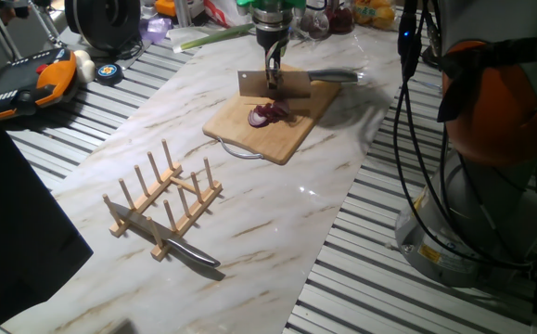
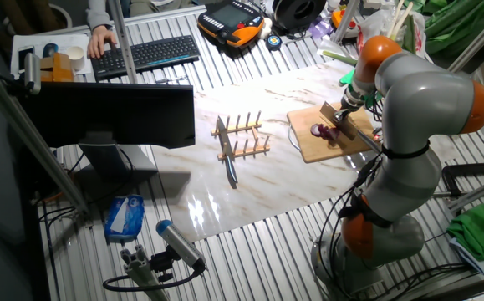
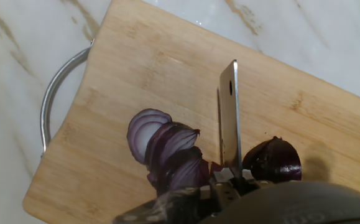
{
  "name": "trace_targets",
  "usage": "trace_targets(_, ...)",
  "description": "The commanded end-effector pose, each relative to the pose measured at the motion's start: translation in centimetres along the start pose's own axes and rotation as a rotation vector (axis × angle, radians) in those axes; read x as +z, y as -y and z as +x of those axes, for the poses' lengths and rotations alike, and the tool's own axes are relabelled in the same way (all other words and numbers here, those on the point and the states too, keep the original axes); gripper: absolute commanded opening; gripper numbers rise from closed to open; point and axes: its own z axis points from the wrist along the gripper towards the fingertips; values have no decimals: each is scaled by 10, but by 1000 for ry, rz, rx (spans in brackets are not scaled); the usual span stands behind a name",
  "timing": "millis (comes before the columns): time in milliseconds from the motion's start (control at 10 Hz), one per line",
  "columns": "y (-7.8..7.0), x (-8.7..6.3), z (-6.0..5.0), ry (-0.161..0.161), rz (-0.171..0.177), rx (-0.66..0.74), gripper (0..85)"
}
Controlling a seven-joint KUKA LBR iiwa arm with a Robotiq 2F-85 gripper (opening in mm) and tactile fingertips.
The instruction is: Chop the onions
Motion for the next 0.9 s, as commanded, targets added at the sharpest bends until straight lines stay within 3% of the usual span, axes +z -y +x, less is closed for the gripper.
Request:
trace_targets(0, 0, -1, 0, 0, -2, 0, 7)
trace_targets(800, -7, 13, 3, 12, -7, 10, 7)
